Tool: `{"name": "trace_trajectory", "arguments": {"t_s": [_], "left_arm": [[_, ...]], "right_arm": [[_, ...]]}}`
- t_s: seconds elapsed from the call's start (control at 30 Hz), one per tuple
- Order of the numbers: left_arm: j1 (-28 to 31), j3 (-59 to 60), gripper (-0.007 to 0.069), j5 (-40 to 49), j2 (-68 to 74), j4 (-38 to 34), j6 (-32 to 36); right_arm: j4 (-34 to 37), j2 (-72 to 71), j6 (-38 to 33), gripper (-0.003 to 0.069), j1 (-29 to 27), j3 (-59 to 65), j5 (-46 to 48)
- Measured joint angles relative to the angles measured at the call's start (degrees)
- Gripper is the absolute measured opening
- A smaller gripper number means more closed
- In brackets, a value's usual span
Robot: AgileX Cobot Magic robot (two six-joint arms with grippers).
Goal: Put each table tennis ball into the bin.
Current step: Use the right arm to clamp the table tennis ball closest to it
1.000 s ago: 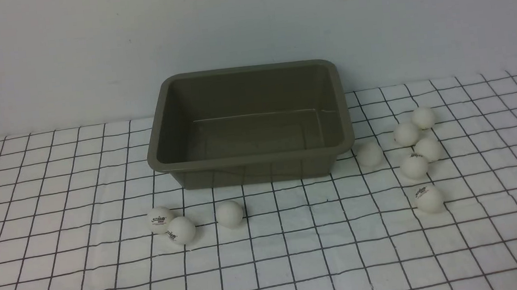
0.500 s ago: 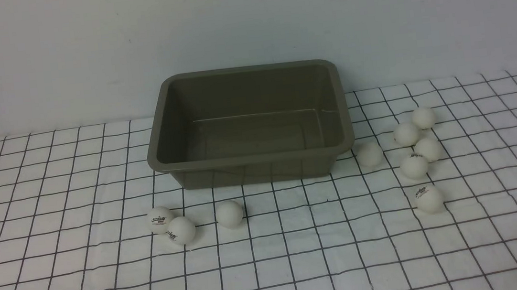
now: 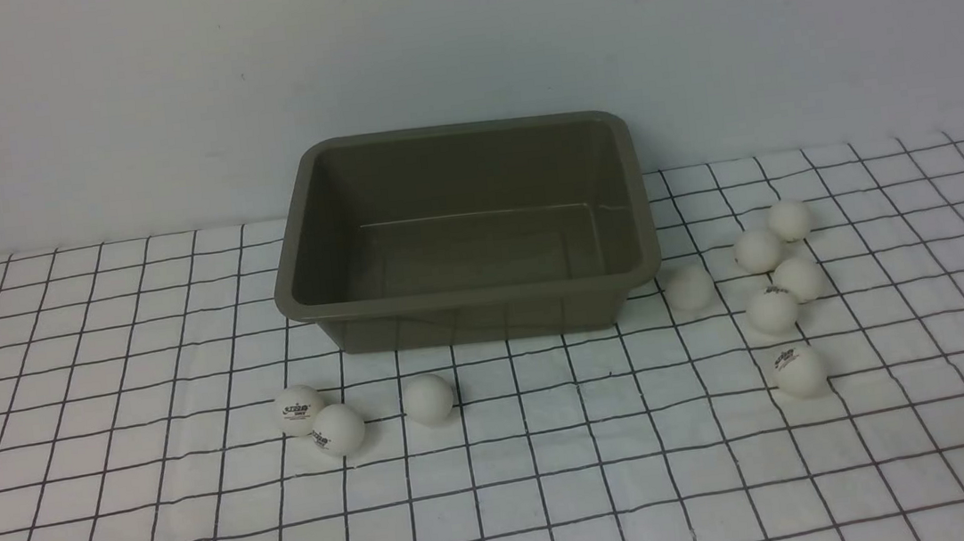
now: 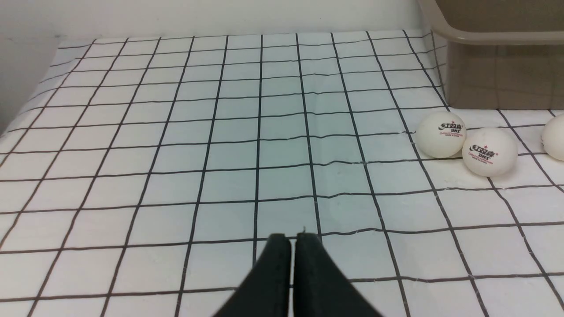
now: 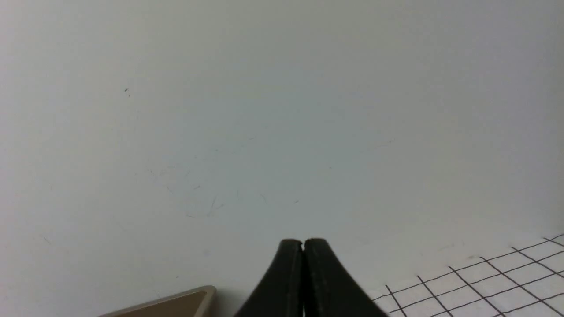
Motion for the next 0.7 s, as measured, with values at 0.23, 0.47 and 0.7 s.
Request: {"name": "trace_trajectory", "arguments": {"t_s": [0.23, 0.47, 0.7], "left_arm": [[0.0, 0.0, -0.0004, 0.0, 0.0, 0.0, 0.0], [0.0, 0.0, -0.0004, 0.0, 0.0, 0.0, 0.0], [0.0, 0.0, -0.0004, 0.0, 0.0, 0.0, 0.0]], "right_arm": [[-0.05, 0.0, 1.26, -0.0018, 0.0, 0.0, 0.04], [0.0, 0.0, 4.72, -0.0018, 0.0, 0.0, -1.53], [-1.1, 0.0, 15.21, -0.0018, 0.0, 0.0, -1.58]]}}
